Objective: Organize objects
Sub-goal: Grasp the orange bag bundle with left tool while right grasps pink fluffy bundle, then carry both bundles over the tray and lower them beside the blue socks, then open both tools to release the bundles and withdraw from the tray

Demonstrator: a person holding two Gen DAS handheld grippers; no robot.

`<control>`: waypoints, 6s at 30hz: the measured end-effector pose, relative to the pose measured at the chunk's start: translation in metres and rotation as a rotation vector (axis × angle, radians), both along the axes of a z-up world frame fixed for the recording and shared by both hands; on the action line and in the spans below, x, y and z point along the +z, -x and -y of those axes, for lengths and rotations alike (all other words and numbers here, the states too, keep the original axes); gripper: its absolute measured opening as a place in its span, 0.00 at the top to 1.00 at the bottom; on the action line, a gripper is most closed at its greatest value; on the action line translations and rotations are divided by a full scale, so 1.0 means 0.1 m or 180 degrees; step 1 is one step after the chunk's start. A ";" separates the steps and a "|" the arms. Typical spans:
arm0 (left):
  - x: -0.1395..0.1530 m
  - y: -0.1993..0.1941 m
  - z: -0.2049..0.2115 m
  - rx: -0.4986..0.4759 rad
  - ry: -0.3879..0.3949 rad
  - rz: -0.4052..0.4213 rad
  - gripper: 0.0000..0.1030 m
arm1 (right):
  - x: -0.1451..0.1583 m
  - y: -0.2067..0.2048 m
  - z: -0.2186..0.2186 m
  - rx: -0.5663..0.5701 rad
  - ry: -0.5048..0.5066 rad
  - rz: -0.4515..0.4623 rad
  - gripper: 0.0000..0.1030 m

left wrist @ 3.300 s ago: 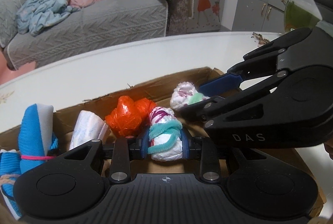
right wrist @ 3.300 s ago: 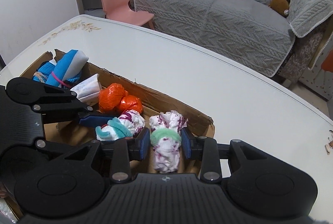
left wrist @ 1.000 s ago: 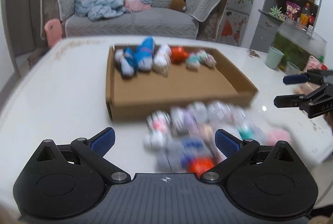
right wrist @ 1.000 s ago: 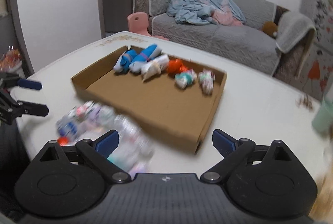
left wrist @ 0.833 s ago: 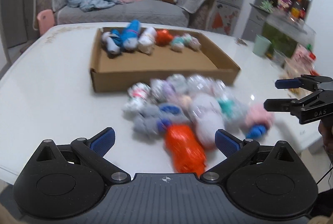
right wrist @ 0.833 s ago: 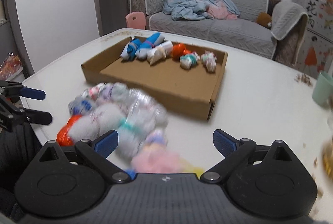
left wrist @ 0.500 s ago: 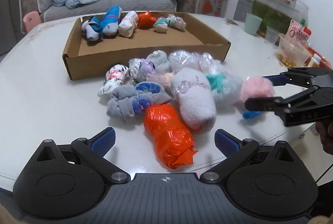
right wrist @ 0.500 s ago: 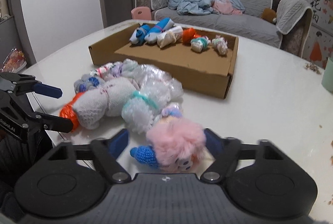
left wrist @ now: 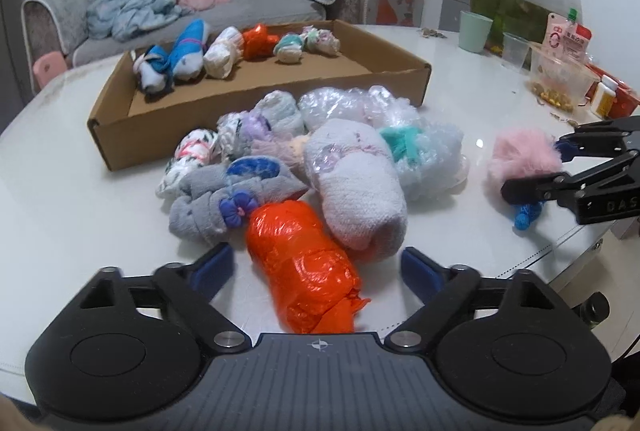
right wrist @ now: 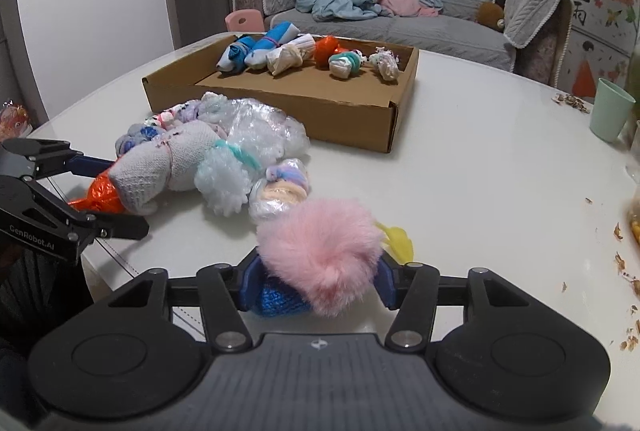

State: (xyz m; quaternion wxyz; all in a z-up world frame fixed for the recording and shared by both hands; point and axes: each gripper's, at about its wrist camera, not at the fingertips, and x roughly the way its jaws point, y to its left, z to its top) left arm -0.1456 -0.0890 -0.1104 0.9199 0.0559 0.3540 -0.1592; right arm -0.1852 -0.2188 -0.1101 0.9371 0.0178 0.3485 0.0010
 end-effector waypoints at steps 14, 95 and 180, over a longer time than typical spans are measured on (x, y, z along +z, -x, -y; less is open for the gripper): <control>0.05 0.07 -0.07 -0.0032 -0.0035 0.0038 0.46 | -0.02 0.08 0.07 -0.0058 0.0006 -0.0029 0.61; 0.42 -2.19 -0.94 0.0744 0.0026 -0.0056 0.64 | 0.37 -2.90 -0.44 0.1548 0.0437 -0.0266 0.62; 1.04 -0.94 -0.72 0.0648 -0.0211 0.0036 0.19 | 0.89 -1.69 -0.26 0.1178 0.0528 -0.0037 0.20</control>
